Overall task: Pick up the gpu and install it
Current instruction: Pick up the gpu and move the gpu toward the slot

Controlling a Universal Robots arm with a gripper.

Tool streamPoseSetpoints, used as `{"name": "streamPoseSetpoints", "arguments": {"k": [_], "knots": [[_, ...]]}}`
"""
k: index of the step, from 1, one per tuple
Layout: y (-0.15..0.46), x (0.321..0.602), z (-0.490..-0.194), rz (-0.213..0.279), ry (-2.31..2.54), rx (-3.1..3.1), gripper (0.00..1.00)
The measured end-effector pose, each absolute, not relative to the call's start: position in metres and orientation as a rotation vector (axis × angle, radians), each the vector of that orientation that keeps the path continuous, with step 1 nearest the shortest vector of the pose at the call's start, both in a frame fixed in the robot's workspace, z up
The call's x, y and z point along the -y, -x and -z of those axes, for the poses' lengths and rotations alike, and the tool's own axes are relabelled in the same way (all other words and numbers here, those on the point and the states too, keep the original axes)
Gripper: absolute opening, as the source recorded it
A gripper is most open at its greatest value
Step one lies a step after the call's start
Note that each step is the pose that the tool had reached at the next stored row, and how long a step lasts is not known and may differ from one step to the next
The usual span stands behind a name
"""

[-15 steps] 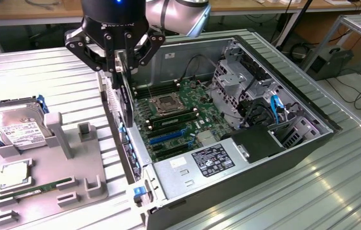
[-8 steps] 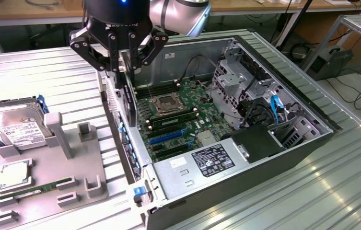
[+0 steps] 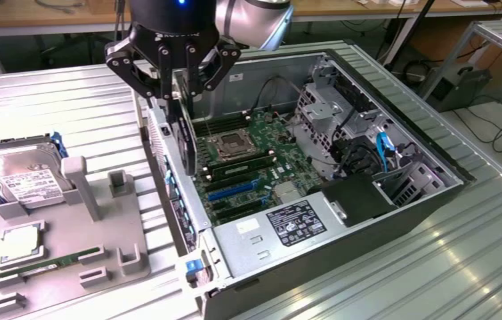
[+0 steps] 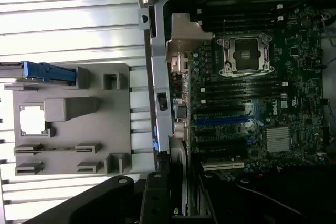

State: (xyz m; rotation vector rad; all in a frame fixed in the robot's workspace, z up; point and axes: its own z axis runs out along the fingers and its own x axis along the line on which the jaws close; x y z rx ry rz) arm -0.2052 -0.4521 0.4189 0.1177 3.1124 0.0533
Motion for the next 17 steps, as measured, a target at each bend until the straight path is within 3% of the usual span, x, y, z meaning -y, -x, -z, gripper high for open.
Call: {"name": "streamPoseSetpoints", "arguments": {"k": [17], "knots": [[0.148, 0.45, -0.409, -0.053, -0.118, -3.112, 0.26]]}}
